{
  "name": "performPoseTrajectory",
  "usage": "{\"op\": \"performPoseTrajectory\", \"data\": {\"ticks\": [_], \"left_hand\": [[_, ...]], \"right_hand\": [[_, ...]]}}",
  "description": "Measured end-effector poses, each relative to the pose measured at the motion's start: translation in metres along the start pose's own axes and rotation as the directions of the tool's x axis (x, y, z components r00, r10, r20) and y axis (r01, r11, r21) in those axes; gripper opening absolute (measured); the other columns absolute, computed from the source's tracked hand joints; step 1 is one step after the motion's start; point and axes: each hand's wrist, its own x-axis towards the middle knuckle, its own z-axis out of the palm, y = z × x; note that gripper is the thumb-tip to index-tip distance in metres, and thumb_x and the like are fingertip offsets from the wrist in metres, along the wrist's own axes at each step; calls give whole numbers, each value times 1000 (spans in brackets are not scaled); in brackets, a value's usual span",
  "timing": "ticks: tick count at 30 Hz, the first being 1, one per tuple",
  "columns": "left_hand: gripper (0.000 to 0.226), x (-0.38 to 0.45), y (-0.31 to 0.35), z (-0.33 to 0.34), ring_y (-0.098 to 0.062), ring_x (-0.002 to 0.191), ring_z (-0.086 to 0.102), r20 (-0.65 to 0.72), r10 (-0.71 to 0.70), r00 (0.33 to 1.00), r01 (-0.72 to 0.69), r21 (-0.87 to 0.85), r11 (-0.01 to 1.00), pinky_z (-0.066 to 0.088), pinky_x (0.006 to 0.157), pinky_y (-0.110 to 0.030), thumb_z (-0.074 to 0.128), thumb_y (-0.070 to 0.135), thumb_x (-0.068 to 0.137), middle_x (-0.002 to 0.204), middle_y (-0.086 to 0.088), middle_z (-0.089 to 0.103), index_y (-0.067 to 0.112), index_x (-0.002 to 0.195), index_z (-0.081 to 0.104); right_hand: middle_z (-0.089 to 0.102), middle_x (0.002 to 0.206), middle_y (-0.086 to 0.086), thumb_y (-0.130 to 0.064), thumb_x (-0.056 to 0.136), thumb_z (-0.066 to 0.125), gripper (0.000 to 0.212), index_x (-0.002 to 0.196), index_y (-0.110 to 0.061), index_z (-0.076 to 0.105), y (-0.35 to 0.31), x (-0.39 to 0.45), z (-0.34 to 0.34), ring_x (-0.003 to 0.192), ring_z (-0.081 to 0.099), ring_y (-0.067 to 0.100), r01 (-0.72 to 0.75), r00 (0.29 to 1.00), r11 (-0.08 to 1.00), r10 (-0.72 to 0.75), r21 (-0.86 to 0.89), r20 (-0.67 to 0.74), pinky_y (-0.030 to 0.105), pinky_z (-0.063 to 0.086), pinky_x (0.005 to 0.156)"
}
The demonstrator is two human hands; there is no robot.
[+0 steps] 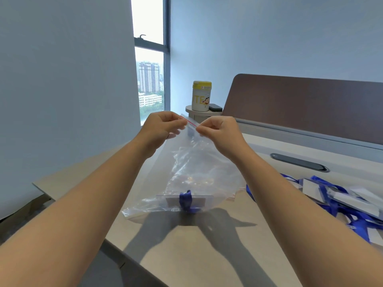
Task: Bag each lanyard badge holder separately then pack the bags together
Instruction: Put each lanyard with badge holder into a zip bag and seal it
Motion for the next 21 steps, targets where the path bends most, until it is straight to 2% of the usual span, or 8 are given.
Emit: {"op": "performPoseTrajectory", "data": {"ticks": [5, 7, 10, 13, 16, 19, 21], "left_hand": [[15, -1, 2, -1, -10, 66, 52, -19, 3, 1000, -3, 35, 999, 46, 67, -17, 59, 9, 86, 70, -1, 56, 11, 71, 61], [10, -2, 2, -1, -11, 66, 51, -27, 11, 1000, -10, 46, 999, 46, 68, -17, 59, 7, 85, 69, -1, 56, -1, 84, 64], [17, -3, 1, 0, -9, 66, 52, -41, 46, 998, -43, 86, 995, 45, 67, -16, 60, 6, 85, 68, -1, 56, -5, 97, 65], [18, -4, -1, 3, -10, 63, 51, -45, 92, 995, -85, 155, 984, 45, 65, -17, 61, 7, 84, 66, -1, 56, -6, 95, 67], [17, -5, -2, 6, -10, 63, 51, -36, 118, 992, -110, 183, 977, 44, 63, -18, 61, 8, 84, 66, 0, 56, -5, 93, 68], [16, -6, -2, 7, -9, 63, 50, -15, 118, 993, -113, 182, 977, 44, 62, -17, 61, 8, 84, 66, -1, 56, -4, 93, 68], [16, -6, -3, 6, -10, 63, 50, 1, 102, 995, -100, 175, 979, 44, 63, -17, 61, 6, 84, 66, -1, 56, -5, 93, 67]], "right_hand": [[62, 78, 6, -10, 84, 61, 14, 89, 0, 70, 0, -1, 0, 75, 56, 17, 11, 1000, 1000, -11, -4, 2, 31, 47, 75], [62, 77, 5, -10, 84, 61, 14, 89, 0, 70, 1, -2, 2, 75, 56, 16, 9, 1000, 1000, -9, -14, 4, 30, 47, 75], [61, 72, 1, -11, 83, 62, 15, 89, -1, 70, 2, -2, 3, 71, 55, 14, 11, 1000, 1000, -11, -16, 15, 25, 45, 69], [58, 67, -4, -13, 82, 64, 16, 90, -1, 70, 0, -2, 6, 64, 52, 7, 31, 999, 999, -30, -21, 39, 17, 41, 61], [60, 74, 2, -13, 82, 64, 16, 90, -1, 71, -1, -1, 8, 69, 54, 12, 32, 999, 999, -31, -24, 37, 18, 41, 61], [58, 66, -3, -11, 81, 64, 14, 87, 0, 70, -1, -2, 9, 71, 54, 14, 14, 999, 1000, -13, -9, 41, 19, 41, 60], [59, 67, -1, -11, 82, 64, 14, 87, 0, 69, 0, -2, 10, 72, 55, 15, 6, 999, 1000, -6, -5, 46, 21, 42, 63]]}}
